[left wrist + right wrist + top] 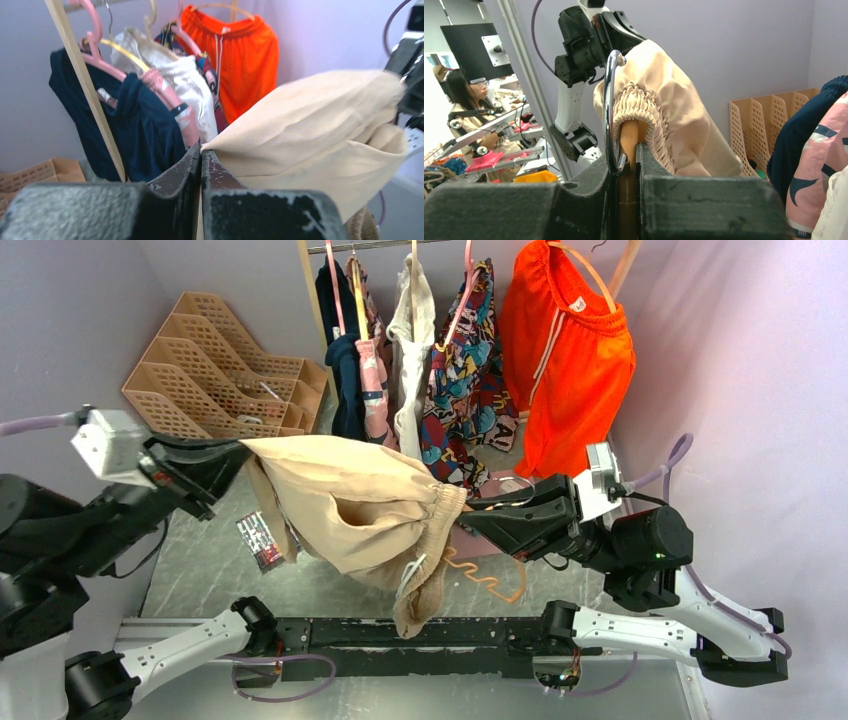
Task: Place the shorts on the hanger
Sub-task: Hang the shorts on the hanger.
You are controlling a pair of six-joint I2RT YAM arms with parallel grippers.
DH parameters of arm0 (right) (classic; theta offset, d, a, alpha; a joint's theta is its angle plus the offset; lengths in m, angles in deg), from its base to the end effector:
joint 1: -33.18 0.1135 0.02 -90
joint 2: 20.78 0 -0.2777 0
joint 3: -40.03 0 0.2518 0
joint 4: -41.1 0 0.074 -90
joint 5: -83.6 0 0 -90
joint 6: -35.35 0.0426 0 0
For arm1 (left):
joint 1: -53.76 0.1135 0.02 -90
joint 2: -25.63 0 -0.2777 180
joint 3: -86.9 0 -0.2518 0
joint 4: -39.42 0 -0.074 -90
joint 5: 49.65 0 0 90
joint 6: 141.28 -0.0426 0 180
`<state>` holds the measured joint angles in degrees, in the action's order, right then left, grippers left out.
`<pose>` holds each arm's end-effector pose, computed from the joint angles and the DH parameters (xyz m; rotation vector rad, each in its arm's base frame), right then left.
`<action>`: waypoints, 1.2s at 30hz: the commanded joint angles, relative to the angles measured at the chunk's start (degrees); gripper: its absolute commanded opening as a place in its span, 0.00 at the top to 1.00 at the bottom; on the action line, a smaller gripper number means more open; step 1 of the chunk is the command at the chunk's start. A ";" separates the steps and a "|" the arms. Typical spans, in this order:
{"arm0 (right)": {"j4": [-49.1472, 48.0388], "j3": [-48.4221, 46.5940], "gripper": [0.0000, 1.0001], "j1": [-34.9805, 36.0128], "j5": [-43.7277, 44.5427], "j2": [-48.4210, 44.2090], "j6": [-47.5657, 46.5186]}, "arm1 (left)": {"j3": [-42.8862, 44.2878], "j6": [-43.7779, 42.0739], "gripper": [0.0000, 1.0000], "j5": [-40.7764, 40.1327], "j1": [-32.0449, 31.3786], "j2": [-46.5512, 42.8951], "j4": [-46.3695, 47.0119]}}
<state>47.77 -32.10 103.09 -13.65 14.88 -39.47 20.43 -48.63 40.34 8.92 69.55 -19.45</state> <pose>0.0285 0.0936 0.4828 -0.6421 0.9663 1.3992 0.0158 -0.0157 0.5639 0.5102 1.3231 -0.6894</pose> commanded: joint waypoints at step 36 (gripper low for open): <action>0.12 -3.38 1.00 -0.14 -0.12 2.00 -3.12 | 11.12 -0.62 0.00 1.05 -0.06 -0.28 3.28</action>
<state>46.96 -32.87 103.09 -16.51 16.10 -39.10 29.87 -47.10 38.09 8.97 67.15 -17.94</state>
